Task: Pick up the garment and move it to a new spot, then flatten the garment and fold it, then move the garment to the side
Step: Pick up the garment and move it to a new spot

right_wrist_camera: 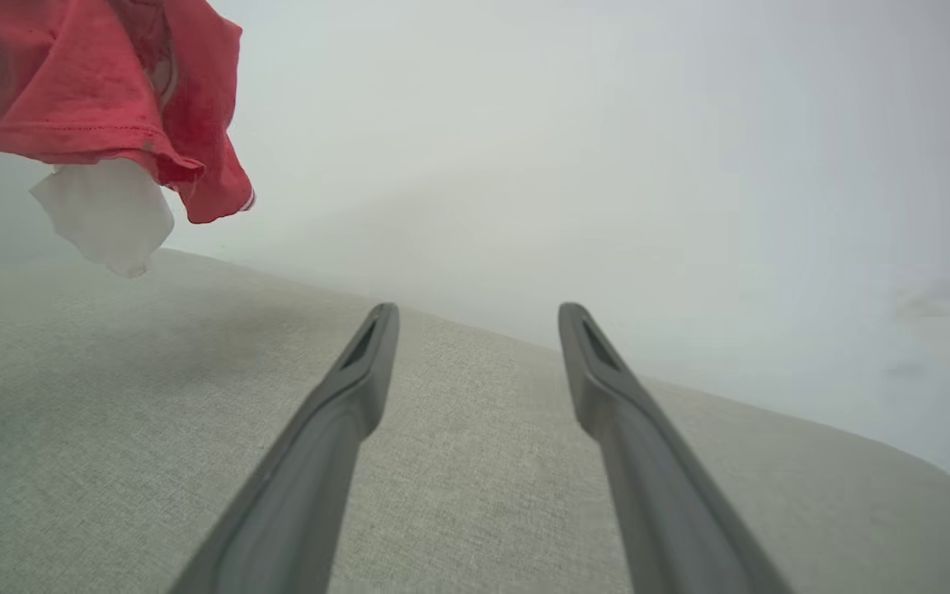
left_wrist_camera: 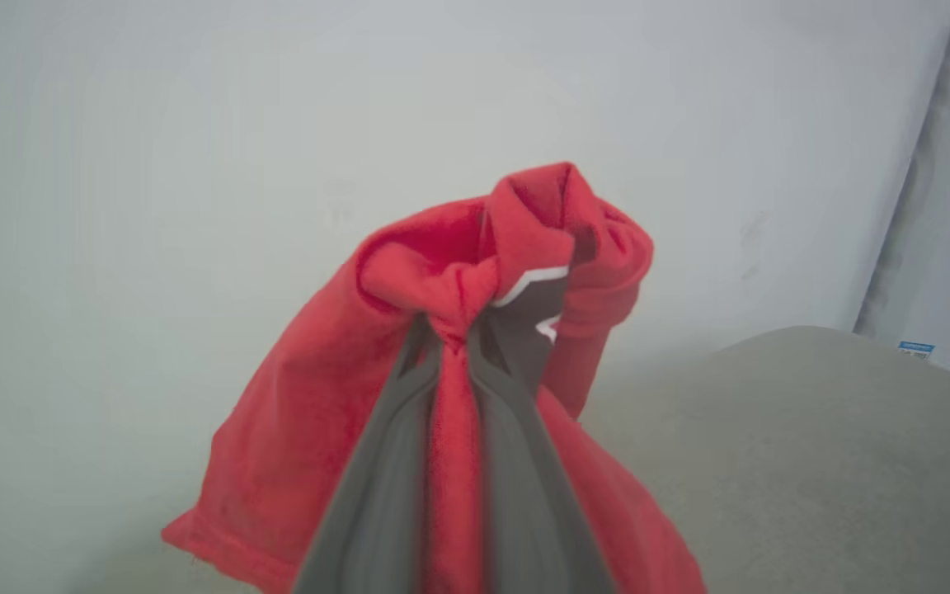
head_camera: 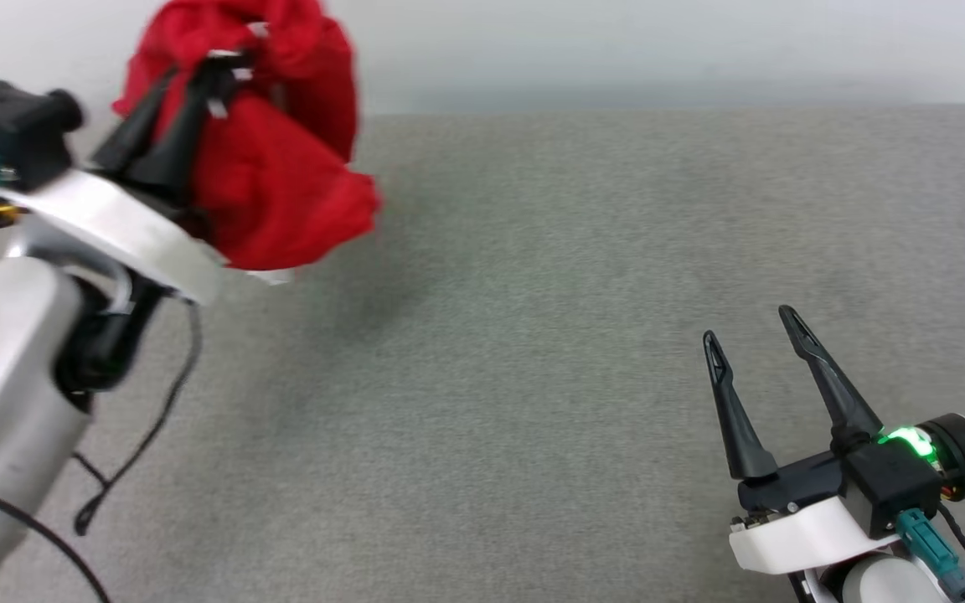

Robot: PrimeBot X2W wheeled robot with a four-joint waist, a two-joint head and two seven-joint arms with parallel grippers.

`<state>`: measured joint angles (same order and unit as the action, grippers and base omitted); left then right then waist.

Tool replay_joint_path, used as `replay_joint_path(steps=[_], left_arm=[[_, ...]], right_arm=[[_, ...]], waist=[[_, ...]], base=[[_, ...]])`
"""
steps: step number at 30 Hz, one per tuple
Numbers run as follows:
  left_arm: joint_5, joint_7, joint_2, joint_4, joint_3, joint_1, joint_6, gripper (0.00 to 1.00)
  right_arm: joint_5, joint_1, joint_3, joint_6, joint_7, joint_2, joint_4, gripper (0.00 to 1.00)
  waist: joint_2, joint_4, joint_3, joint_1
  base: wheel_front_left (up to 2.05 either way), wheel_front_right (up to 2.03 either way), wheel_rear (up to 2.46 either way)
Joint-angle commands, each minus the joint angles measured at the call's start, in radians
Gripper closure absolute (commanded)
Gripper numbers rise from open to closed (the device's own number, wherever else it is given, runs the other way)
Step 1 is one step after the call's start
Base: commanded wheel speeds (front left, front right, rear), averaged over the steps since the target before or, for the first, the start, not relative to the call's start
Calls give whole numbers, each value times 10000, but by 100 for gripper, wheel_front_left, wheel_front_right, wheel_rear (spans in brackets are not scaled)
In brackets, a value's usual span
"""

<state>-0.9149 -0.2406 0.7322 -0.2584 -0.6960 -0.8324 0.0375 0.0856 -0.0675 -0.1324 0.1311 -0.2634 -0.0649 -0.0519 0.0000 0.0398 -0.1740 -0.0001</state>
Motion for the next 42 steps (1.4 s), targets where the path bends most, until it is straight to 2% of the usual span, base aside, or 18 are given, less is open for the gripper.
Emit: replay_joint_path(steps=[1, 6, 10, 12, 16, 21, 22, 23, 24, 28, 33, 36, 42], left_arm=[[178, -64, -260, 512, -84, 66, -280, 100], [897, -111, -1084, 1425, -568, 58, -1009, 100], [1427, -110, -1970, 1405, -1385, 418, -1292, 100], [1569, -115, -2184, 1252, -1667, 536, -1303, 100], [1814, -140, -3137, 413, -2680, 1268, -1174, 100], [1822, -172, -4183, -962, -3687, 2154, -712, 100], [1868, -180, -4381, -1217, -3859, 2266, -619, 82], [1939, -193, -4576, -1425, -4036, 2359, -515, 25], [1949, -184, -4758, -1648, -4173, 2455, -400, 0], [2053, -219, -5252, -2247, -4328, 2585, -133, 0], [2322, -262, -5382, -1959, -3531, 2659, -79, 0], [2467, -251, -5232, -1168, -2600, 2992, 27, 0], [3168, -248, -4500, 316, -164, 3758, -377, 0]], right_arm=[[-92, 155, 46, -6, -21, 66, -28, 0], [-93, 229, 281, -6, -22, 103, -156, 0], [-70, 202, 575, -5, -21, 133, -261, 0], [-71, 187, 647, -5, -21, 137, -289, 0], [-99, 56, 793, -6, -21, 151, -369, 0], [-57, 96, 834, -6, -21, 159, -349, 0], [-46, 98, 822, -6, -21, 158, -330, 0], [-39, 105, 825, -5, -21, 157, -316, 0], [-41, 118, 799, -5, -22, 159, -298, 0], [-26, 166, 719, -6, -21, 159, -219, 0], [33, 254, 713, -6, -22, 158, -144, 0], [84, 361, 739, -5, -22, 158, -101, 0], [106, 543, 793, -5, -21, 104, -135, 0]], waist=[[0, -490, 342, 1], [0, -1085, 351, 1], [0, -1501, 185, 1], [0, -1600, 147, 1], [0, -1958, -10, 1], [0, -2109, -100, 1], [0, -2115, -107, 1], [0, -2108, -110, 1], [0, -2090, -108, 1], [0, -1912, -18, 1], [0, -1593, 360, 1], [0, -1370, 646, 1], [0, -891, 1135, 1]], base=[[0, 0, 0], [0, 0, 0], [0, 0, 0], [0, 0, 0], [0, 0, 0], [0, 0, 0], [0, 0, 0], [0, 0, 0], [0, 0, 0], [0, 0, 0], [0, 0, 0], [0, 0, 0], [0, 0, 0]])
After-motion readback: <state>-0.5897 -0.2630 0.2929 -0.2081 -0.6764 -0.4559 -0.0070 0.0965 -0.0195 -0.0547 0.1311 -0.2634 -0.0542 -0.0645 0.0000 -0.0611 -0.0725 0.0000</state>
